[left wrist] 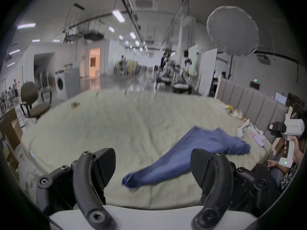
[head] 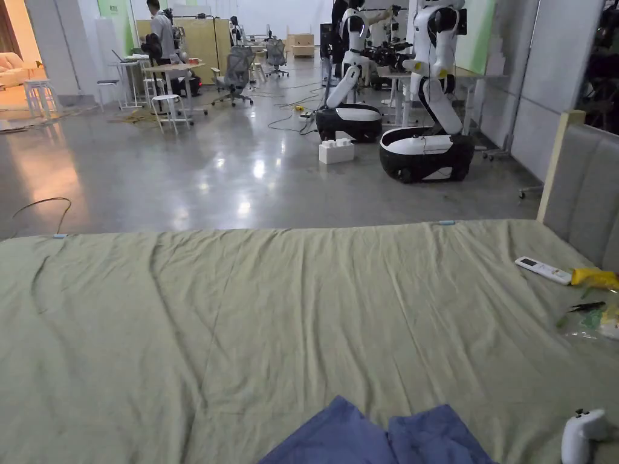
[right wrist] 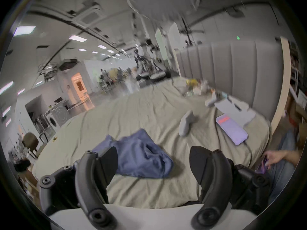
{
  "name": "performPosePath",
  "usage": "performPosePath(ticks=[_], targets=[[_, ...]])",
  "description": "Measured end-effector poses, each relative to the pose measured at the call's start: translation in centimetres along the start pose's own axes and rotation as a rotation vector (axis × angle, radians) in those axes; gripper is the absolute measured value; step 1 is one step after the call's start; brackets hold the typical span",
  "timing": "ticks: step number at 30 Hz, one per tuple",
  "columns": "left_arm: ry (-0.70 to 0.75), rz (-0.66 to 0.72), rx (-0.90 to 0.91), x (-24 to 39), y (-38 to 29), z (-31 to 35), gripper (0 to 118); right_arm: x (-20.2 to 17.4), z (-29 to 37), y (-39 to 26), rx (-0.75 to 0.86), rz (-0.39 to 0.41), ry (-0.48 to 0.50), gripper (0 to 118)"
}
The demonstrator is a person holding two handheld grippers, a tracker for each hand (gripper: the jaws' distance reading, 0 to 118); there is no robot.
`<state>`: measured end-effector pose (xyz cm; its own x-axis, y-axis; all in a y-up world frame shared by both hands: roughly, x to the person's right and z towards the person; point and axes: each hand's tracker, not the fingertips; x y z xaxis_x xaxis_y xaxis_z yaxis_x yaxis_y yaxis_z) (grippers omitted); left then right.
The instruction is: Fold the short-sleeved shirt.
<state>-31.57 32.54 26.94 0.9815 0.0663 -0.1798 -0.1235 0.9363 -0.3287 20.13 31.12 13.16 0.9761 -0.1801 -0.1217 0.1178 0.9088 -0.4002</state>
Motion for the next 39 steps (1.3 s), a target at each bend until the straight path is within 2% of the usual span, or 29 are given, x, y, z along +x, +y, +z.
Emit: performPosePath(ticks=[3, 5, 6, 7, 8, 9, 10, 11, 13, 15, 18, 29, 33, 37, 38, 39], targets=[[0.018, -0.006, 0.088, 3.0, 1.5, 2.2, 91, -2.5, 2.5, 0.7, 0.075, 0.062, 0.056, 94], [0.018, -0.011, 0.135, 4.9, 1.6, 3.3, 75, -3.7, 3.5, 0.8, 0.088, 0.064, 0.077, 91], [-0.006, -0.019, 0.150, 5.7, 1.6, 3.8, 60, -4.3, 4.0, 0.9, 0.093, 0.069, 0.084, 84], [-0.013, -0.019, 0.143, 6.5, 1.6, 4.2, 38, -4.7, 4.5, 0.8, 0.103, 0.072, 0.102, 67], [-0.010, -0.011, 0.134, 7.3, 1.7, 4.4, 22, -5.1, 4.8, 0.7, 0.117, 0.081, 0.122, 49], [-0.020, 0.003, 0.127, 7.7, 1.7, 4.6, 16, -5.6, 5.1, 0.8, 0.126, 0.091, 0.134, 34], [-0.056, 0.013, 0.121, 7.9, 1.6, 4.8, 4, -6.0, 5.2, 0.8, 0.115, 0.090, 0.139, 19], [-0.080, 0.004, 0.116, 8.2, 1.7, 5.1, 0, -6.4, 5.2, 0.7, 0.116, 0.094, 0.146, 15], [-0.098, -0.048, 0.110, 8.6, 1.7, 5.2, 0, -7.0, 5.2, 0.0, 0.159, 0.137, 0.146, 1], [-0.083, -0.106, 0.077, 9.0, 1.8, 5.0, 0, -7.6, 4.7, -0.2, 0.114, 0.179, 0.121, 0], [-0.063, -0.103, 0.077, 8.6, 2.1, 5.1, 0, -7.3, 4.6, -0.4, 0.106, 0.140, 0.158, 0], [-0.130, -0.055, 0.000, 7.6, 3.4, 2.0, 0, -5.4, 4.1, 0.0, 0.102, 0.096, 0.131, 0], [-0.249, -0.102, -0.052, 8.8, 4.1, -2.7, 0, -4.5, 3.3, -0.8, 0.065, 0.094, 0.107, 0], [-0.414, -0.136, -0.115, 11.5, 5.3, -10.5, 0, -2.7, 2.4, -2.3, 0.015, 0.025, 0.064, 0], [-0.421, -0.152, -0.143, 12.4, 5.6, -13.5, 2, -2.3, 2.1, -2.8, 0.001, 0.018, 0.056, 0], [-0.442, -0.148, -0.181, 13.0, 5.8, -16.3, 13, -1.8, 1.8, -3.0, -0.015, 0.015, 0.050, 0]])
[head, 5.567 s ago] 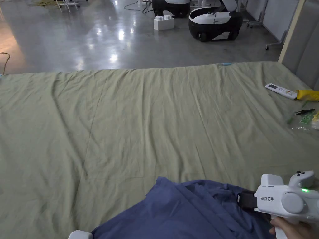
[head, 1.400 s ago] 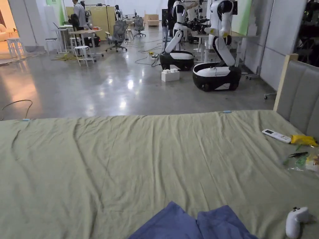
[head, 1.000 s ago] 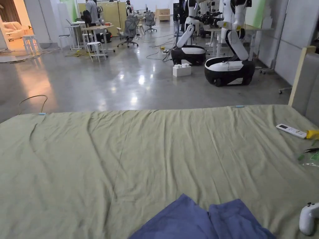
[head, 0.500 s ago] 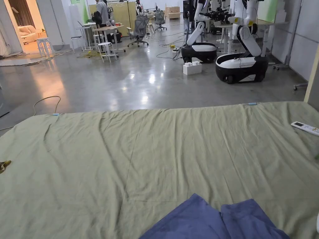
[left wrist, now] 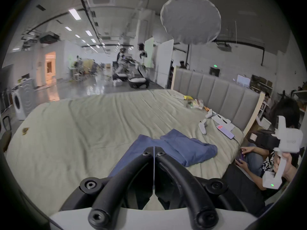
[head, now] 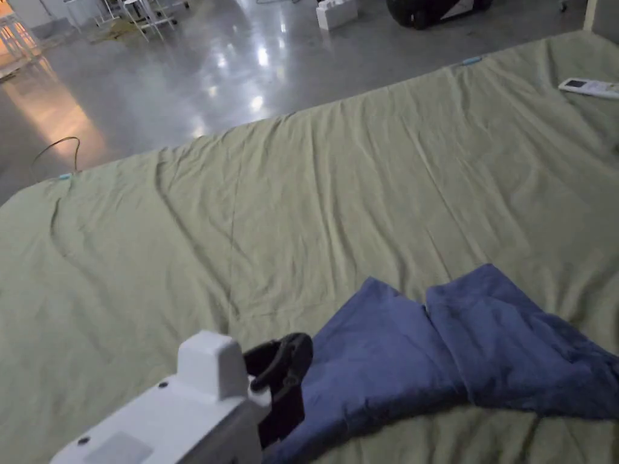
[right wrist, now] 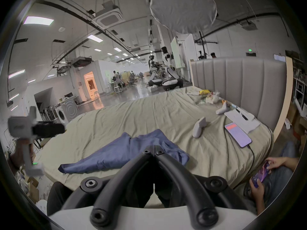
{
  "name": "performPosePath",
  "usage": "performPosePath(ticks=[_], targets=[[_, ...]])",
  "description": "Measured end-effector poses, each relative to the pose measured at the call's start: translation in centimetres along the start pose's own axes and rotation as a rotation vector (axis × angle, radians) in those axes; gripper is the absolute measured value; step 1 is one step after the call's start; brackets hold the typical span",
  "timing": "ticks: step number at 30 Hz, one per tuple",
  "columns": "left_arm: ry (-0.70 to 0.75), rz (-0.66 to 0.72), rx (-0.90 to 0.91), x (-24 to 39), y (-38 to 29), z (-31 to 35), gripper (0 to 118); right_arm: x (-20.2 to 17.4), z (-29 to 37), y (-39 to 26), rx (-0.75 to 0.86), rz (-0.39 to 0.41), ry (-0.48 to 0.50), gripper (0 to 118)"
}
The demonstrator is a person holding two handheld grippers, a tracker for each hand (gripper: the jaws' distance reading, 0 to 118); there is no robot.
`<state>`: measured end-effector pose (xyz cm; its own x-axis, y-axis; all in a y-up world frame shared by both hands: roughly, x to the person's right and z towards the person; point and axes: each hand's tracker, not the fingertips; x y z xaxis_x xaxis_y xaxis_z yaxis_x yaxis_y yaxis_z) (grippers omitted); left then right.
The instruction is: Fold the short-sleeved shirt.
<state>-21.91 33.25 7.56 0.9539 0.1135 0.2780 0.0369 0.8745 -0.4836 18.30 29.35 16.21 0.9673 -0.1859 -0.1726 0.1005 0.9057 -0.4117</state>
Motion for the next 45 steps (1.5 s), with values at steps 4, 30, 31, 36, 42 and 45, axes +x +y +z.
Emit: performPosePath(ticks=[4, 30, 31, 36, 42, 45], targets=[[-0.030, 0.030, -0.203, -2.8, 2.2, -12.4, 82, 1.5, -0.5, -0.7, -0.030, -0.009, -0.031, 0], [0.141, -0.233, -0.634, -2.4, -0.7, -34.2, 7, 3.6, -5.9, 0.0, -0.146, -0.103, -0.112, 1], [0.146, -0.220, -0.645, -2.5, -0.9, -34.7, 6, 3.7, -7.4, 0.3, -0.207, -0.135, -0.126, 4], [0.166, -0.244, -0.695, -1.9, -0.5, -35.5, 6, 6.2, -16.1, -0.9, -0.399, -0.243, -0.161, 93], [0.152, -0.152, -0.736, -2.2, 0.6, -35.6, 6, 7.5, -21.1, -3.9, -0.456, -0.288, -0.163, 77], [0.173, -0.128, -0.732, -1.7, 0.5, -35.5, 6, 6.9, -20.8, -4.3, -0.453, -0.321, -0.140, 25]])
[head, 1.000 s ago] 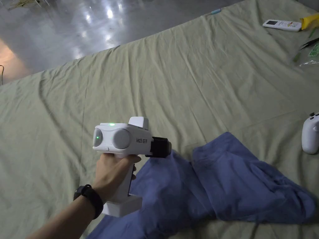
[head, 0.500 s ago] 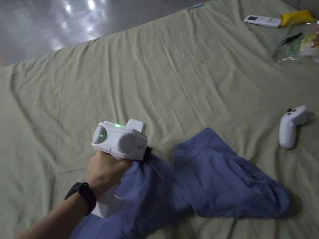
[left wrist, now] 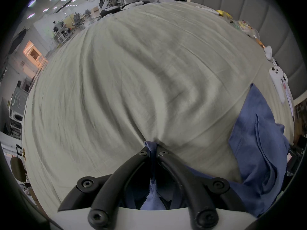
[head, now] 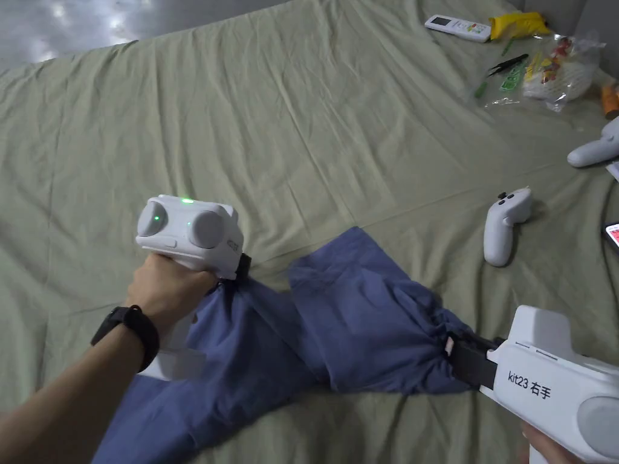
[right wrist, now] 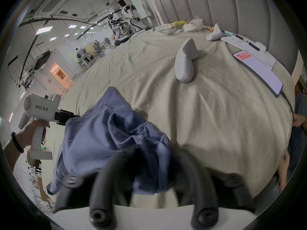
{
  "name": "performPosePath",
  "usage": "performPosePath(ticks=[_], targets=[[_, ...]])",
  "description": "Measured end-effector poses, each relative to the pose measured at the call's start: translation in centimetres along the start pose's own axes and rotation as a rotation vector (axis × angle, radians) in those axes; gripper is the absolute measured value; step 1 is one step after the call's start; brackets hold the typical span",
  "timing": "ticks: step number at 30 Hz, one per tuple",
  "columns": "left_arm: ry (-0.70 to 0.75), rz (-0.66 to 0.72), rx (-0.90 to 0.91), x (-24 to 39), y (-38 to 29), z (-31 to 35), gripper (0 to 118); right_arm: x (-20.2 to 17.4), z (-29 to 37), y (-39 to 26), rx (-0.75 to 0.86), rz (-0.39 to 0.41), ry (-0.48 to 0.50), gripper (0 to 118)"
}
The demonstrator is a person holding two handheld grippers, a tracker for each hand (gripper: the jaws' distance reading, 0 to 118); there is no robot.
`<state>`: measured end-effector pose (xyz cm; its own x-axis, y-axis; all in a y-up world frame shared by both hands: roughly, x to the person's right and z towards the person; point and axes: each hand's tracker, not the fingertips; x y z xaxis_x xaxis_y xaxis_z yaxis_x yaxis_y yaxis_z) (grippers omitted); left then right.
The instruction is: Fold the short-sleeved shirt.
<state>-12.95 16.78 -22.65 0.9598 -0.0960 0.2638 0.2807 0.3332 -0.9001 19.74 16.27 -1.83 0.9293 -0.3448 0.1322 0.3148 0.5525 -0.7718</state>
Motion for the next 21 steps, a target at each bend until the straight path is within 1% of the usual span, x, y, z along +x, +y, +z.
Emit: performPosePath(ticks=[1, 2, 3, 4, 5, 6, 7, 8, 9, 10, 12, 14, 16, 19, 21], targets=[[0.017, -0.026, 0.009, 0.1, -0.2, -0.1, 6, -0.1, 0.3, 0.1, 0.008, -0.007, 0.019, 12], [0.032, -0.068, 0.015, 0.4, -0.2, 0.2, 6, -0.2, 0.5, 0.2, 0.011, -0.009, 0.028, 11], [0.037, -0.089, 0.016, 0.5, -0.3, 0.9, 6, -0.6, 0.9, 0.3, 0.020, -0.004, 0.016, 10], [0.038, -0.087, 0.025, 0.3, -0.4, 1.8, 6, -0.7, 1.4, 0.6, 0.029, 0.009, 0.018, 9], [0.031, -0.084, 0.095, 0.0, -0.9, 3.4, 6, -0.8, 2.5, 0.6, 0.068, 0.021, 0.022, 9], [0.028, -0.054, 0.179, -0.6, -1.7, 5.6, 6, -0.9, 3.4, 0.7, 0.107, 0.020, 0.030, 9], [0.005, 0.003, 0.271, -1.6, -2.8, 8.3, 6, -0.9, 4.7, 1.0, 0.135, 0.018, 0.065, 9], [-0.034, 0.033, 0.331, -2.7, -3.8, 11.2, 6, -1.3, 5.9, 1.4, 0.172, 0.019, 0.081, 9], [-0.046, 0.057, 0.386, -4.5, -4.7, 12.8, 6, -1.7, 6.8, 1.7, 0.205, 0.028, 0.088, 9], [-0.046, 0.068, 0.450, -5.7, -6.1, 15.8, 6, -2.2, 7.9, 1.9, 0.248, 0.036, 0.108, 9], [-0.033, 0.103, 0.555, -7.9, -9.3, 21.5, 6, -3.9, 9.4, 2.7, 0.278, 0.056, 0.138, 9], [-0.029, 0.150, 0.663, -9.9, -13.0, 27.5, 6, -6.0, 11.5, 3.9, 0.331, 0.117, 0.154, 9], [-0.013, 0.183, 0.759, -11.7, -16.2, 32.4, 6, -8.0, 13.1, 5.6, 0.383, 0.156, 0.187, 9], [0.064, 0.202, 0.863, -13.3, -20.8, 39.3, 6, -11.3, 16.2, 8.6, 0.480, 0.194, 0.214, 9], [0.150, 0.222, 0.942, -13.9, -23.1, 43.1, 6, -13.3, 18.3, 10.9, 0.548, 0.218, 0.237, 9]])
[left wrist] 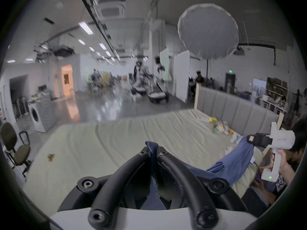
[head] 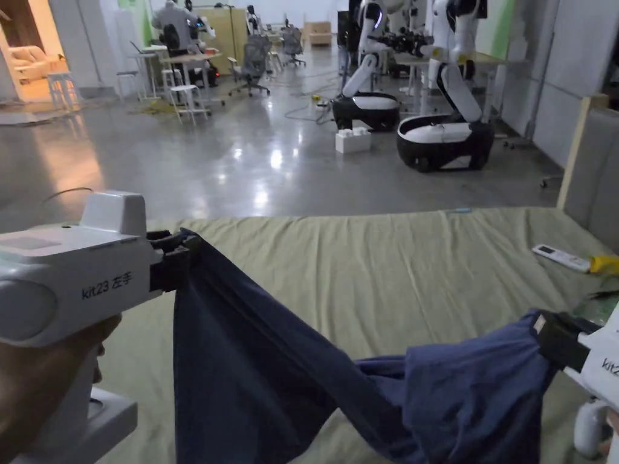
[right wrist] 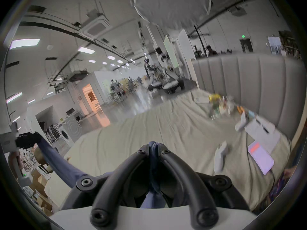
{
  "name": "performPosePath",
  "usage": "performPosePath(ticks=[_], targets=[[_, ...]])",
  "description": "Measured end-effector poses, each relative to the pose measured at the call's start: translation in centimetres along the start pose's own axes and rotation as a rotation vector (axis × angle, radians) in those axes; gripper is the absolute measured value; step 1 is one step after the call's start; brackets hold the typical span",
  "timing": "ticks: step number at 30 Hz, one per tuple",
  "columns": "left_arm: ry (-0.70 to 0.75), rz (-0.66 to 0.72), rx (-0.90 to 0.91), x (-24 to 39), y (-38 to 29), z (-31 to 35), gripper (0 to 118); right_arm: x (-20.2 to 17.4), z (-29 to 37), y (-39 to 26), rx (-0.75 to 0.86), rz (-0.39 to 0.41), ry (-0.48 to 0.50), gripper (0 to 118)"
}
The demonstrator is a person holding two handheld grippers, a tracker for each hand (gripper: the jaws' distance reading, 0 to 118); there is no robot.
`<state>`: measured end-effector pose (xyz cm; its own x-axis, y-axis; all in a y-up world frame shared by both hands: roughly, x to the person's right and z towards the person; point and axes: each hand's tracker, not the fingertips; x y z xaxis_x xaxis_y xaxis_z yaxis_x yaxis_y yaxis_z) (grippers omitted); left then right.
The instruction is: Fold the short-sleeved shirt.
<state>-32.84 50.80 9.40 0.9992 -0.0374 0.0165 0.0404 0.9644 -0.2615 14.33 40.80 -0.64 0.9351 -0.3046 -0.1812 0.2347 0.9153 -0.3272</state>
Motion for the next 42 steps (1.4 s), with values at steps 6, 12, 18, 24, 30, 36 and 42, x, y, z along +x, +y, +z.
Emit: performPosePath(ticks=[6, 12, 18, 24, 30, 36, 42], targets=[[0.149, 0.060, 0.182, -4.3, 4.2, 8.0, 6, -4.6, 2.0, 9.0, 0.167, 0.137, 0.014, 8], [0.224, 0.120, 0.296, -8.9, 6.1, 11.6, 6, -5.7, 3.7, 15.2, 0.247, 0.253, 0.006, 8], [0.260, 0.151, 0.381, -8.6, 6.1, 13.4, 6, -5.2, 4.1, 16.4, 0.283, 0.274, -0.013, 8], [0.245, 0.123, 0.367, -7.5, 6.8, 12.5, 6, -4.0, 3.2, 16.1, 0.286, 0.223, -0.019, 8], [0.257, 0.109, 0.350, -6.9, 6.9, 10.0, 6, -3.4, 1.9, 16.1, 0.286, 0.215, -0.024, 7], [0.251, 0.141, 0.313, -7.8, 6.9, 5.8, 6, -3.3, -1.0, 16.8, 0.239, 0.124, 0.008, 7], [0.269, 0.194, 0.244, -10.3, 7.6, -0.6, 6, -4.9, -5.7, 18.1, 0.279, 0.218, -0.013, 7]])
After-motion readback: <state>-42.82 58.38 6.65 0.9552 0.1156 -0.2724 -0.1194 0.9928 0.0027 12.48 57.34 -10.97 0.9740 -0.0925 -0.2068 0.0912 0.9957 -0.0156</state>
